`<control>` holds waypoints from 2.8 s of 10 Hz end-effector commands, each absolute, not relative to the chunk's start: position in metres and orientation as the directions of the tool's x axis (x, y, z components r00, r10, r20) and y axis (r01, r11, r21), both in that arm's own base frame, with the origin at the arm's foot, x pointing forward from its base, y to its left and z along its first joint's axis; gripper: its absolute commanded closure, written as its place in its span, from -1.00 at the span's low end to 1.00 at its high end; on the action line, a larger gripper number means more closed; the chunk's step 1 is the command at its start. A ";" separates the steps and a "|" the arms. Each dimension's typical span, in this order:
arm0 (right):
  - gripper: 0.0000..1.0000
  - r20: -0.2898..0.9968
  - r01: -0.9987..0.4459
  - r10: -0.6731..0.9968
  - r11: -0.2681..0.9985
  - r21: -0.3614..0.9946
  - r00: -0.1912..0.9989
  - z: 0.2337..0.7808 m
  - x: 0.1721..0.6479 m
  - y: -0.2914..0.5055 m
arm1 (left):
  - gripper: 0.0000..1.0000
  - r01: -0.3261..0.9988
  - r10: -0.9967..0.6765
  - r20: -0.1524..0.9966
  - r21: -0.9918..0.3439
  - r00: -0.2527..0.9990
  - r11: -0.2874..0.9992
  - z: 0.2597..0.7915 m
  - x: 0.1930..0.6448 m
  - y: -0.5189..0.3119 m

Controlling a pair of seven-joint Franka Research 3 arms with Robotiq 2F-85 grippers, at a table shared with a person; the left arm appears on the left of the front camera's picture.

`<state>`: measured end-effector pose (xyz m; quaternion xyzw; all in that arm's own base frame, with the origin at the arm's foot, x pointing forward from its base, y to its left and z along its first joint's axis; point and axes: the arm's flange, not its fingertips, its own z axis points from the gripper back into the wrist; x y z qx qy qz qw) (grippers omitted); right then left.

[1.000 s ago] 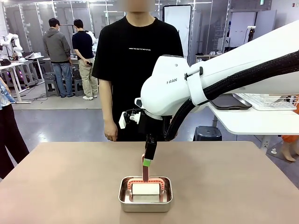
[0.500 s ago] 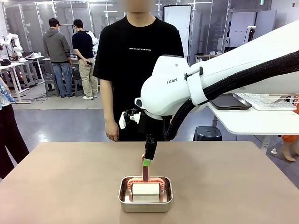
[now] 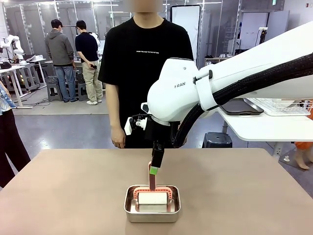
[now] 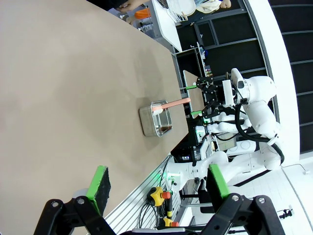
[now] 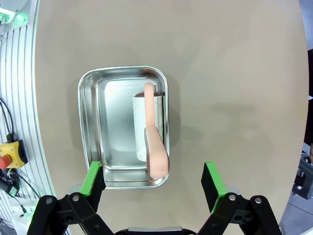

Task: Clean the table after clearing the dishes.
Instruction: Place the Lint Roller back on top of the Airtight Container.

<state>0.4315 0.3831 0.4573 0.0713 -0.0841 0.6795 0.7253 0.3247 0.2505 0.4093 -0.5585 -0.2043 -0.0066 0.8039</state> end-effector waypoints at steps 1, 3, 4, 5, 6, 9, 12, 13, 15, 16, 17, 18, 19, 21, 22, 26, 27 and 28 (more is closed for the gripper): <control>-1.00 0.223 -0.998 0.973 0.066 -0.020 0.059 0.456 0.431 0.382 | -1.00 0.224 0.223 0.324 -0.897 0.919 0.381 0.413 0.322 0.251; -1.00 0.223 -0.998 0.973 0.066 -0.020 0.059 0.456 0.431 0.382 | -1.00 0.224 0.223 0.324 -0.897 0.919 0.381 0.413 0.322 0.251; -1.00 0.223 -0.998 0.973 0.066 -0.020 0.059 0.456 0.431 0.382 | -1.00 0.224 0.223 0.324 -0.897 0.919 0.381 0.413 0.322 0.251; -1.00 0.223 -0.998 0.973 0.066 -0.020 0.059 0.456 0.431 0.382 | -1.00 0.224 0.223 0.324 -0.897 0.919 0.381 0.413 0.322 0.251; -1.00 0.223 -0.998 0.973 0.066 -0.020 0.059 0.456 0.431 0.382 | -1.00 0.224 0.223 0.324 -0.897 0.919 0.381 0.413 0.322 0.251; -1.00 0.223 -0.998 0.973 0.066 -0.020 0.059 0.456 0.431 0.382 | -1.00 0.224 0.223 0.324 -0.897 0.919 0.381 0.413 0.322 0.251; -1.00 0.223 -0.998 0.973 0.066 -0.020 0.059 0.456 0.431 0.382 | -1.00 0.224 0.223 0.324 -0.897 0.919 0.381 0.413 0.322 0.251; -1.00 0.223 -0.998 0.973 0.066 -0.020 0.059 0.456 0.431 0.382 | -1.00 0.224 0.223 0.324 -0.897 0.919 0.381 0.413 0.322 0.251; -1.00 0.223 -0.998 0.973 0.066 -0.020 0.059 0.456 0.431 0.382 | -1.00 0.224 0.223 0.324 -0.897 0.919 0.381 0.413 0.322 0.251; -1.00 0.223 -0.998 0.973 0.066 -0.020 0.059 0.456 0.431 0.382 | -1.00 0.224 0.223 0.324 -0.897 0.919 0.381 0.413 0.322 0.251; -1.00 0.223 -0.998 0.973 0.066 -0.020 0.059 0.456 0.431 0.382 | -1.00 0.224 0.223 0.324 -0.897 0.919 0.381 0.413 0.322 0.251; -1.00 0.223 -0.998 0.973 0.066 -0.020 0.059 0.456 0.431 0.382 | -1.00 0.224 0.223 0.324 -0.897 0.919 0.381 0.413 0.322 0.251; -1.00 0.223 -0.998 0.973 0.066 -0.020 0.059 0.456 0.431 0.382 | -1.00 0.224 0.223 0.324 -0.897 0.919 0.381 0.413 0.322 0.251; -1.00 0.219 -0.998 0.974 0.066 -0.011 0.062 0.457 0.431 0.383 | -1.00 0.224 0.223 0.324 -0.897 0.919 0.381 0.413 0.322 0.251; -1.00 0.301 -0.987 0.940 0.161 0.015 0.158 0.480 0.445 0.380 | -1.00 0.224 0.223 0.324 -0.897 0.919 0.381 0.413 0.322 0.251; -1.00 0.467 -0.763 0.633 0.340 0.549 0.618 0.538 0.498 0.281 | -1.00 0.224 0.223 0.324 -0.897 0.919 0.381 0.413 0.322 0.251; -1.00 0.442 -0.641 0.520 0.298 0.708 0.731 0.539 0.507 0.243 | -1.00 0.224 0.223 0.324 -0.897 0.919 0.381 0.413 0.322 0.251; -1.00 0.383 -0.518 0.432 0.255 0.816 0.816 0.536 0.511 0.203 | -1.00 0.224 0.223 0.324 -0.897 0.919 0.381 0.413 0.322 0.251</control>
